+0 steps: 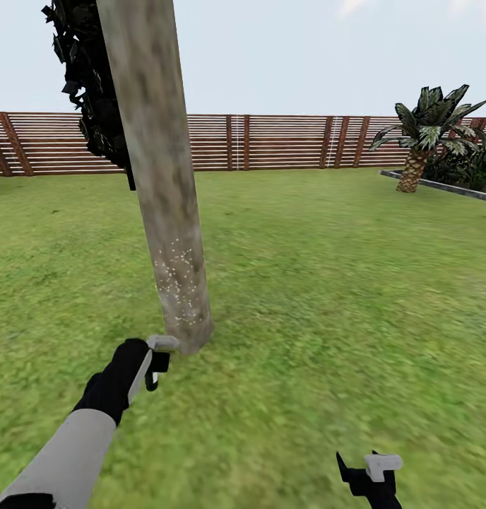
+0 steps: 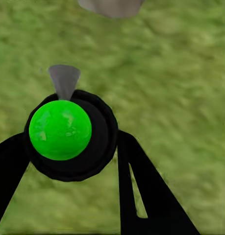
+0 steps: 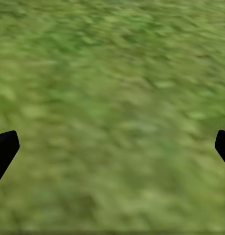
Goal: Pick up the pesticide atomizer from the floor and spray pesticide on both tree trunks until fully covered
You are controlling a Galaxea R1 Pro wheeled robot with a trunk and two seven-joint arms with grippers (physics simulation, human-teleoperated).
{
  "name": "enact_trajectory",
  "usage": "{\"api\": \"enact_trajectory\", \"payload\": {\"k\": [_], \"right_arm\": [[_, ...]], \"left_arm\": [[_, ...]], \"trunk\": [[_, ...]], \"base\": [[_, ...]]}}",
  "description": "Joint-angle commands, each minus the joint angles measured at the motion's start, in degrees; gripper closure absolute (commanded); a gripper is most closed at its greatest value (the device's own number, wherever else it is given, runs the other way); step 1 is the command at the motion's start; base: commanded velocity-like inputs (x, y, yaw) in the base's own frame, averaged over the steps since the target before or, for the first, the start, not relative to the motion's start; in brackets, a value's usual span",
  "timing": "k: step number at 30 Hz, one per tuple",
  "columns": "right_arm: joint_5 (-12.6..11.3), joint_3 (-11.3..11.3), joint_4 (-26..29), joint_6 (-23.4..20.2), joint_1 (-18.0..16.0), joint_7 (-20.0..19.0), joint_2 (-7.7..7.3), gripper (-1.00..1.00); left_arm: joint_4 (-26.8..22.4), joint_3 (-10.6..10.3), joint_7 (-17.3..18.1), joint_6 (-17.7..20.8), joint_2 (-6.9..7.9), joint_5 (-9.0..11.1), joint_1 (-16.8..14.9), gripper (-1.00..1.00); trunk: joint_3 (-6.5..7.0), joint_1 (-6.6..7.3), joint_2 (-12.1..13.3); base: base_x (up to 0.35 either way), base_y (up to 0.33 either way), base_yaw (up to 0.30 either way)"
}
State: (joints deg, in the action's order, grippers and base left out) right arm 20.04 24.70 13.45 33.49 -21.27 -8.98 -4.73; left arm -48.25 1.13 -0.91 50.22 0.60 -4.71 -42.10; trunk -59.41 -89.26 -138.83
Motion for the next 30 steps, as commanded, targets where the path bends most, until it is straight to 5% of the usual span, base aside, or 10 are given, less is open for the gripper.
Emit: {"api": "enact_trajectory", "payload": {"k": [1, 5, 11, 17, 25, 30], "right_arm": [[0.0, 0.0, 0.0, 0.0, 0.0, 0.01, -0.01, -1.0], [0.0, -0.02, 0.0, 0.0, 0.0, 0.01, 0.02, -1.0], [0.0, 0.0, 0.0, 0.0, 0.0, 0.01, 0.01, -1.0], [0.0, -0.05, 0.0, 0.0, 0.0, 0.02, 0.07, -1.0], [0.11, -0.07, 0.0, 0.0, 0.0, -0.11, 0.25, -1.0], [0.18, -0.09, 0.06, 0.0, 0.0, -0.22, 0.25, -1.0]], "left_arm": [[0.88, 0.0, -0.07, -1.01, 0.42, 0.31, 0.0, 1.0], [4.7, -0.08, -1.27, -4.83, 0.45, 0.31, 0.0, 1.0], [5.31, 0.01, -1.46, -5.34, -2.45, 0.4, 0.0, 1.0], [8.94, 1.83, -1.5, -11.85, 1.77, 0.59, 0.0, 1.0], [13.05, 2.11, -1.55, -13.57, 0.91, 0.94, 0.0, 1.0], [19.29, 2.2, -5.85, -23.92, 0.75, 1.11, 0.0, 1.0]], "trunk": [[0.0, 0.0, 0.0], [0.0, 0.0, 0.0], [0.0, 0.0, 0.0], [0.0, 0.0, 0.0], [0.0, 0.0, 0.0], [0.0, 0.0, 0.0]], "base": [[0.0, 0.0, 0.0], [0.0, 0.0, 0.0], [0.0, 0.0, 0.0], [0.0, 0.0, 0.0], [0.0, -0.058, 0.0], [0.067, -0.256, 0.0]]}}
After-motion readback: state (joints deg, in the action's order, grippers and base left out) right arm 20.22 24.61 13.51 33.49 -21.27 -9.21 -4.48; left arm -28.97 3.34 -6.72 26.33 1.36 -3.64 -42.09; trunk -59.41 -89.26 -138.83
